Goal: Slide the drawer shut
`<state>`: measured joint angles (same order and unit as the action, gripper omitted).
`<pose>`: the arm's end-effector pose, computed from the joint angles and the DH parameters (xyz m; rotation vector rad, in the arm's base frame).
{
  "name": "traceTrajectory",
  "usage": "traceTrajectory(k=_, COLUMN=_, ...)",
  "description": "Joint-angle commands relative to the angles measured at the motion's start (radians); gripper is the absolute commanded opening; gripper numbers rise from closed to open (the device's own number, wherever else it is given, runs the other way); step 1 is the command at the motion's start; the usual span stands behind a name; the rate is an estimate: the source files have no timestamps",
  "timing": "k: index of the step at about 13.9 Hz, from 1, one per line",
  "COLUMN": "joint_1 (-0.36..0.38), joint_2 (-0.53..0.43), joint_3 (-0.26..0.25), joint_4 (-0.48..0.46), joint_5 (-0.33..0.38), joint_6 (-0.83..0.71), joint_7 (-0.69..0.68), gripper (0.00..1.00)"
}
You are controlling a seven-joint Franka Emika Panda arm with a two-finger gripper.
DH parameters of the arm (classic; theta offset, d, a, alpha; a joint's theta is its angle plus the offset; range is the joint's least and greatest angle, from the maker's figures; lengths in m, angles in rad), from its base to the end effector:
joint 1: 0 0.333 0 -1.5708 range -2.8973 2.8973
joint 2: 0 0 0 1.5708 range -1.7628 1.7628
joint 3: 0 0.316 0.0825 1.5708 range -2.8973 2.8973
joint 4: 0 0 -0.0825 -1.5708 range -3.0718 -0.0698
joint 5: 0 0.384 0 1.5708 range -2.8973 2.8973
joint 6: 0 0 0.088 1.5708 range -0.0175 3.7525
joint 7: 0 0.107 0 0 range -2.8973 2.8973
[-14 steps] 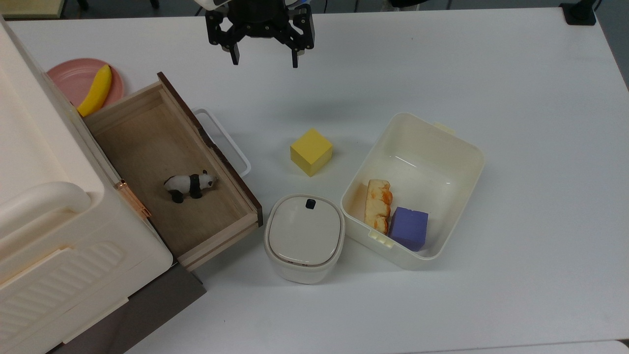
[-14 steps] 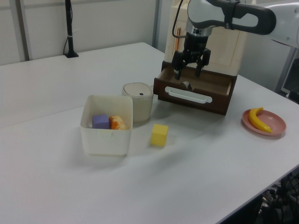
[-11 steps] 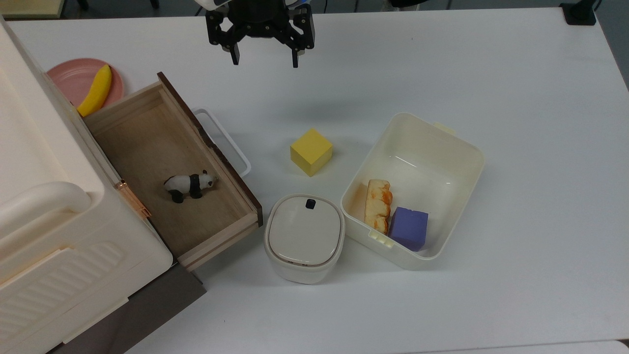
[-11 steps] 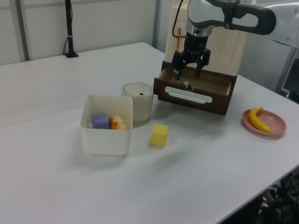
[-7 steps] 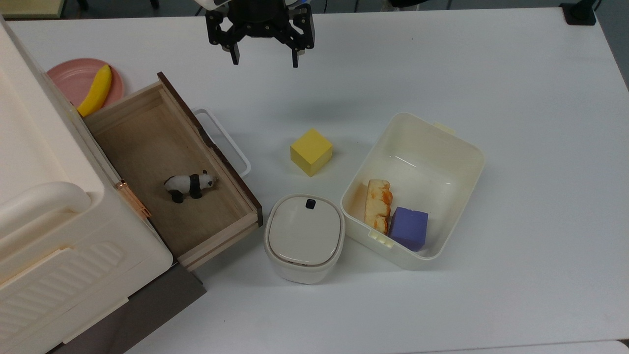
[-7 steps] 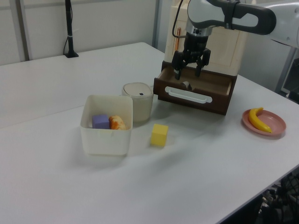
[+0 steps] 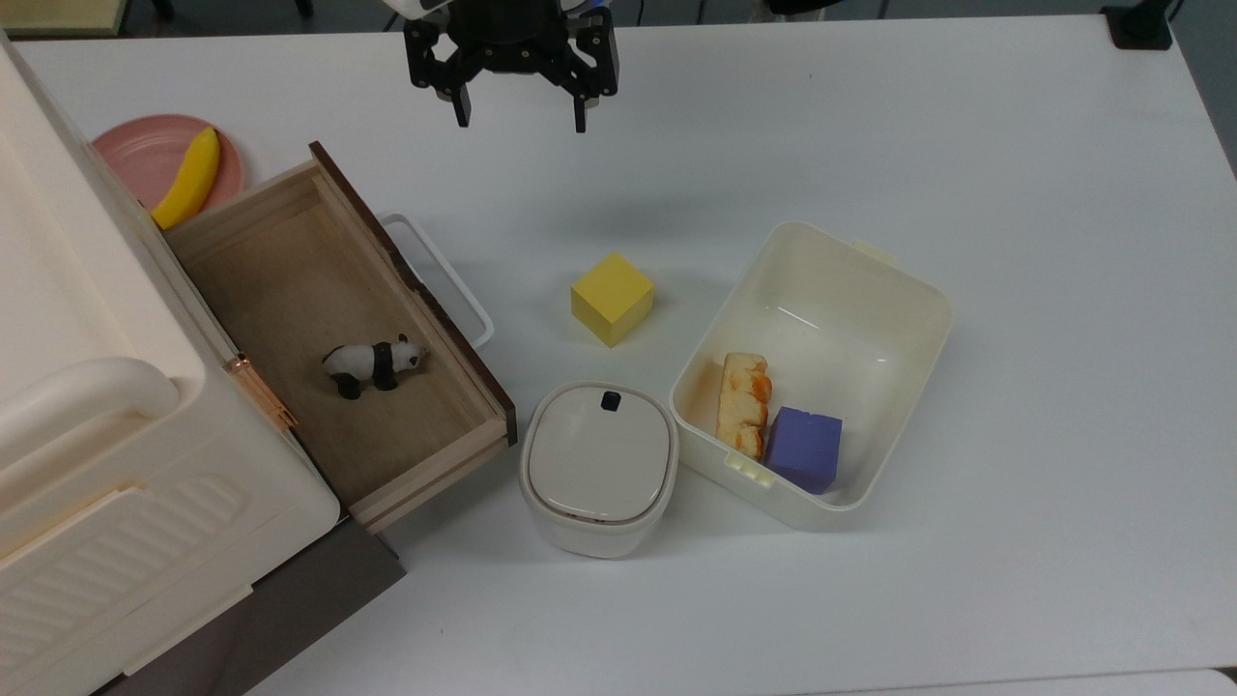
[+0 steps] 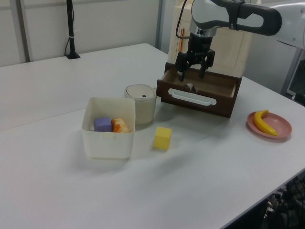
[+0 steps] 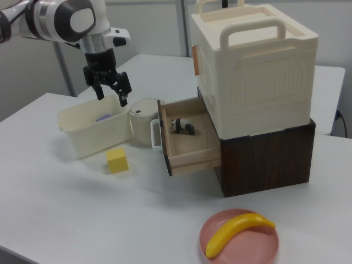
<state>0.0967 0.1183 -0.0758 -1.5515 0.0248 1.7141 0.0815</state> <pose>0.6018 0.0174 0.5784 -3.1213 0.0981 -0.0684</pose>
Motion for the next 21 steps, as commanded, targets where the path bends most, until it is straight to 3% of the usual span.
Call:
traceTrajectory(k=1, joint_1=0.012, joint_2=-0.032, joint_3=-0.012, joint_4=-0.024, joint_5=-0.011, joint_6=-0.039, joint_7=-0.017, gripper=0.85)
traceTrajectory(k=5, joint_1=0.012, joint_2=-0.032, joint_3=-0.012, joint_4=-0.024, joint_5=-0.010, joint_6=-0.048, joint_7=-0.068, gripper=0.31)
traceTrajectory(k=7, joint_1=0.014, joint_2=-0.032, joint_3=-0.012, joint_4=-0.025, joint_5=-0.006, joint_6=-0.050, joint_7=-0.051, gripper=0.15)
traceTrajectory(k=9, joint_1=0.014, joint_2=-0.032, joint_3=-0.010, joint_4=-0.024, joint_5=0.001, joint_6=-0.085, joint_7=0.028, gripper=0.12)
traceTrajectory(k=13, joint_1=0.012, joint_2=-0.019, joint_3=-0.001, joint_4=-0.042, joint_5=0.006, joint_6=-0.064, joint_7=0.442, gripper=0.09)
traceTrajectory(k=15, joint_1=0.008, joint_2=-0.019, joint_3=-0.009, joint_4=-0.065, joint_5=0.010, joint_6=0.001, joint_7=0.576, gripper=0.09)
traceTrajectory(k=17, joint_1=0.005, joint_2=-0.017, joint_3=-0.012, joint_4=-0.107, joint_5=0.010, joint_6=0.066, joint_7=0.635, gripper=0.04)
traceTrajectory(k=21, joint_1=0.001, joint_2=0.032, joint_3=-0.047, joint_4=-0.147, joint_5=0.001, joint_6=0.208, joint_7=0.681, gripper=0.04)
